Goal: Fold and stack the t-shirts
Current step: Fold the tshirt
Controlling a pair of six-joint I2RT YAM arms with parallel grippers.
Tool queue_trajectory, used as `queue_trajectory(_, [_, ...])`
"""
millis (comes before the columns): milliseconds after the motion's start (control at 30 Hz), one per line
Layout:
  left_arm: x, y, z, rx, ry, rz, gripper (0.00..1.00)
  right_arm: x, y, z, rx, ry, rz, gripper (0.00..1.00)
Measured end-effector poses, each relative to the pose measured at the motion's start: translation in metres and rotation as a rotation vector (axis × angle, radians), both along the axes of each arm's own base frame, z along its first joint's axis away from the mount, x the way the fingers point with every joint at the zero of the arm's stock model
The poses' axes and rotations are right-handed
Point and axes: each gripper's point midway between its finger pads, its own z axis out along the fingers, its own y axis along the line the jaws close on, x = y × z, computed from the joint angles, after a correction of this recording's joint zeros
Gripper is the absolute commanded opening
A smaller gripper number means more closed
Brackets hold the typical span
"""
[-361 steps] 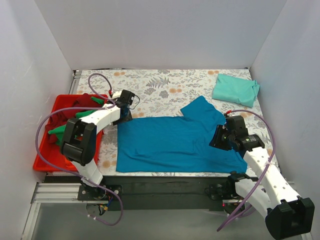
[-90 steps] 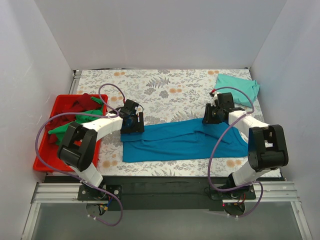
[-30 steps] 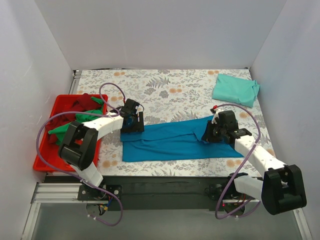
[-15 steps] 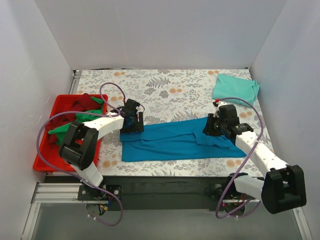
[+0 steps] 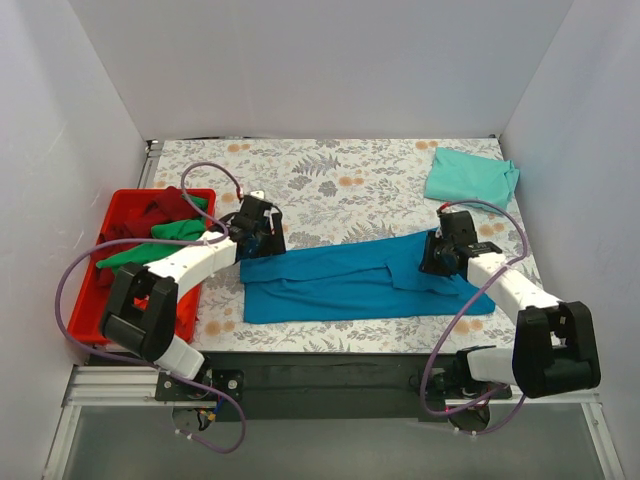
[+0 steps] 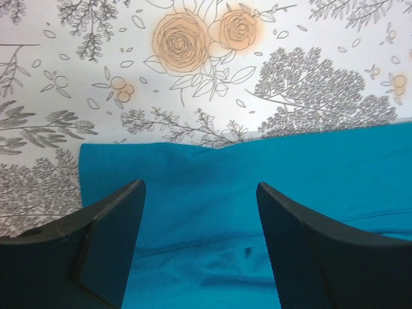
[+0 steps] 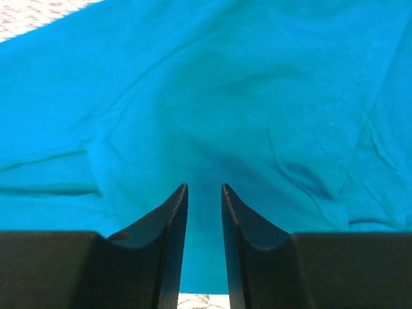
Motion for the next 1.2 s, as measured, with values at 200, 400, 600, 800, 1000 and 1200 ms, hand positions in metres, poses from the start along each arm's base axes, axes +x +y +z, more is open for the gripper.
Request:
queue_trajectory(200, [-0.010,-0.009,-0.017,-0.072,0.020,0.042,0.68,-0.006,-0.018,-0.025,-0.019,0.069,-0.058,0.34])
queue_trajectory(400, [-0.029,-0.007,-0.039,-0.111,0.050,0.110,0.69,0.002,-0.023,-0.035,-0.009,0.097,-0.079,0.33])
queue_trajectory(600, [-0.037,-0.001,-0.037,-0.169,0.022,0.203,0.68,0.031,-0.017,-0.034,0.002,0.090,-0.067,0.32])
queue_trajectory(800, [-0.063,0.011,-0.036,-0.212,0.043,0.287,0.68,0.066,-0.007,-0.033,0.029,0.073,-0.025,0.32])
queue_trajectory(1000, [-0.084,0.020,-0.034,-0.233,0.062,0.330,0.68,0.096,0.009,-0.032,0.080,0.066,0.036,0.31])
queue_trajectory(1200, [-0.101,0.026,-0.031,-0.227,0.094,0.343,0.67,0.119,0.023,-0.031,0.096,0.051,0.088,0.30])
